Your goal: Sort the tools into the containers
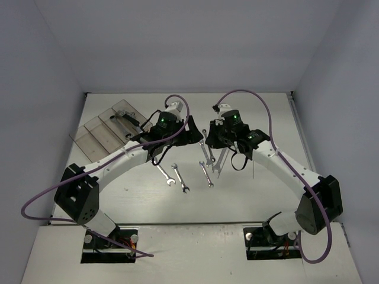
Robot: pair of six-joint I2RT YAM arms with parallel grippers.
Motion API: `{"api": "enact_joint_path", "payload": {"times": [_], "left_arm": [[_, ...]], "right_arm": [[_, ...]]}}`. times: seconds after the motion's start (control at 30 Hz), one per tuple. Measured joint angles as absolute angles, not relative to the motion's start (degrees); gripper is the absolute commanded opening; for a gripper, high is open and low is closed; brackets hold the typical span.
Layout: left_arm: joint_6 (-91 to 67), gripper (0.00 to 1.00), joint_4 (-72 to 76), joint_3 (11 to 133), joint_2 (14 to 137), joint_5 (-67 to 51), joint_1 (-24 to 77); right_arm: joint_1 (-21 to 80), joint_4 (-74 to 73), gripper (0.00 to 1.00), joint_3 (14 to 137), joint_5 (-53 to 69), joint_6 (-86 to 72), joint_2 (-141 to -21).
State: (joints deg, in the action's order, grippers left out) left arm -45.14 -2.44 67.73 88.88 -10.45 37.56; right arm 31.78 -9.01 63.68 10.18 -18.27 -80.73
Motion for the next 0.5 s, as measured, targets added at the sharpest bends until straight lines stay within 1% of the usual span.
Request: {"api": "enact_joint_path", "payload": {"times": [0.23,0.3,0.4,0.43,0.5], "left_arm": [[-47.8,0.62,0.9,68.2,89.9,-8.8,37.5],[-48.5,0.59,1.5,68.3,90.6,-8.8,37.5],[-49.4,0.49,2.0,68.5,92.1,-9.0,37.5],[-49.8,0.48,2.0,68.5,92.5,-9.1,37.5],[-50.5,0.39,2.2,68.5,93.3,-9.4,37.6]], "right_arm": [[33.3,-7.5,0.00,63.9,11.0,-19.3,-81.0],[33.5,-7.3,0.00,63.9,11.0,-19.5,-81.3],[33.8,-7.1,0.00,63.9,11.1,-19.5,-81.5],[33.9,-7.0,0.00,63.9,11.2,-19.5,-81.6],[33.9,-7.1,0.00,63.9,11.3,-19.6,-81.6]]}}
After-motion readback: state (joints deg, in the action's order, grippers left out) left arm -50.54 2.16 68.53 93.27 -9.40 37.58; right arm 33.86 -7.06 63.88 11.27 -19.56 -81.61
